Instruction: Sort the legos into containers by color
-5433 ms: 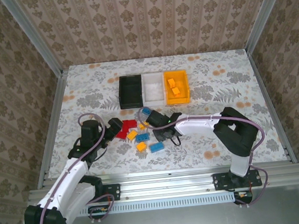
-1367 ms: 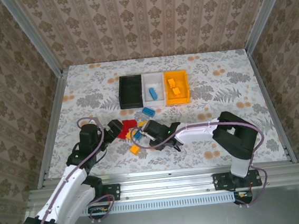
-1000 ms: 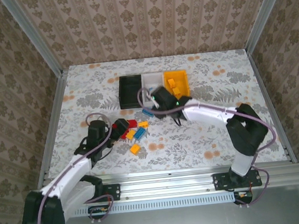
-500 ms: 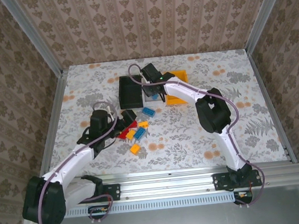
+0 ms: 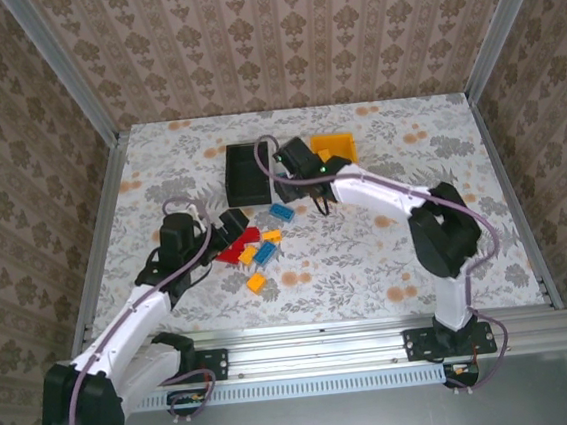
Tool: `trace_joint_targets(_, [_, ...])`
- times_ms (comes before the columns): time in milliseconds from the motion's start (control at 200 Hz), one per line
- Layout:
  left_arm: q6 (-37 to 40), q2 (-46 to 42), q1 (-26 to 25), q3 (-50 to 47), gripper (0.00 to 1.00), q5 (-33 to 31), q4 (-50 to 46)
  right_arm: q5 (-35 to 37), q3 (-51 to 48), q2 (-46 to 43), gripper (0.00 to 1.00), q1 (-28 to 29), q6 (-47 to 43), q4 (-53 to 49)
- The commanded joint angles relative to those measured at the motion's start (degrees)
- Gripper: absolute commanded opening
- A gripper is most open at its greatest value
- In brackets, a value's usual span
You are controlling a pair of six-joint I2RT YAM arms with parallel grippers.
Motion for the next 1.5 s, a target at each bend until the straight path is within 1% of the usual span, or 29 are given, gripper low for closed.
trace_joint_targets(0, [-0.6, -2.1, 2.4, -2.8, 1.0, -4.2, -4.0, 3.9, -8.0, -2.1, 0.63, 5.8, 14.0, 4.5])
trace_joint_targets(85, [-2.1, -3.7, 4.8, -4.7, 1.0, -4.3, -4.2, 5.9, -11.1, -1.2, 0.69, 9.8, 22.4, 7.8])
trace_joint_targets(130, [-2.4, -4.5, 5.6, -5.4, 1.0, -4.2, -4.4, 6.6, -11.6, 0.1, 0.71, 11.6, 25.3, 10.1])
trace_joint_targets(185, [-2.6, -5.7, 6.1, -5.9, 1.0, -4.1, -5.0, 7.8, -10.5, 2.7, 0.74, 13.2, 29.1, 10.2])
trace_joint_targets(285, [-2.6, -8.0, 6.2, -6.3, 1.0, -3.9, -6.7, 8.5, -7.9, 7.1, 0.76, 14.6, 33.8, 9.9])
trace_joint_targets(350, [-2.5, -9.5, 6.2, -6.6, 1.0, -3.8, -7.6, 9.1, -7.7, 8.9, 0.76, 15.1, 35.2, 10.9])
trace_joint_targets(480, [-3.0, -12.6, 6.2, -7.9, 1.0, -4.1, -8.3, 12.3, -7.6, 10.9, 0.77, 15.9, 36.4, 8.8])
trace_joint_targets(605, [-3.8, -14.1, 6.2, -9.2, 1.0, -4.6, -7.2, 12.6, -7.8, 11.8, 0.75, 16.1, 36.9, 6.3])
trace_joint_targets(730, [-3.9, -14.0, 6.2, -8.8, 1.0, -3.7, -6.8, 14.9, -14.0, 6.4, 0.74, 16.6, 35.5, 7.8])
trace_joint_targets(805, [-3.5, -13.8, 6.2, -8.3, 1.0, -3.0, -6.6, 16.3, -15.9, 2.5, 0.75, 16.6, 30.7, 7.1])
trace_joint_targets(920, [-3.8, -13.0, 6.0, -8.2, 1.0, -2.0, -4.6, 17.8, -16.7, -4.0, 0.75, 16.6, 24.9, 2.4])
trace_joint_targets(990, [-3.4, -12.0, 5.6, -7.7, 1.0, -0.5, -3.5, 16.4, -18.8, -8.7, 0.77, 16.4, 22.7, -0.9])
trace_joint_targets(1070, [-2.6, -10.6, 3.9, -7.0, 1.0, 0.1, -2.9, 13.5, -21.5, -13.2, 0.78, 16.4, 23.6, -7.2])
trace_joint_targets(1135, [-2.1, -9.5, 1.2, -6.9, 1.0, -0.4, -2.3, 13.1, -24.6, -16.9, 0.78, 17.0, 25.6, -13.0])
trace_joint_targets(1260, [-0.8, -6.7, -2.9, -6.7, 1.0, -0.6, -0.9, 8.3, -29.8, -23.7, 0.79, 18.9, 28.3, -22.0])
trace_joint_targets(1350, [-0.1, -5.1, -3.7, -5.9, 1.0, 1.0, -0.6, 6.8, -33.1, -27.2, 0.8, 22.3, 32.4, -25.1])
trace_joint_targets(1395, [0.4, -4.7, -3.7, -5.3, 1.0, 1.5, -0.7, 6.3, -34.7, -30.3, 0.81, 23.9, 34.7, -26.0])
trace_joint_targets(1415, [0.6, -4.6, -5.3, -5.0, 1.0, 1.7, -0.7, 6.0, -35.2, -30.9, 0.81, 24.7, 35.4, -26.0])
trace_joint_targets(1495, [1.6, -4.5, -6.2, -4.3, 1.0, 1.8, -0.9, 4.3, -37.3, -32.2, 0.84, 27.1, 36.9, -25.4])
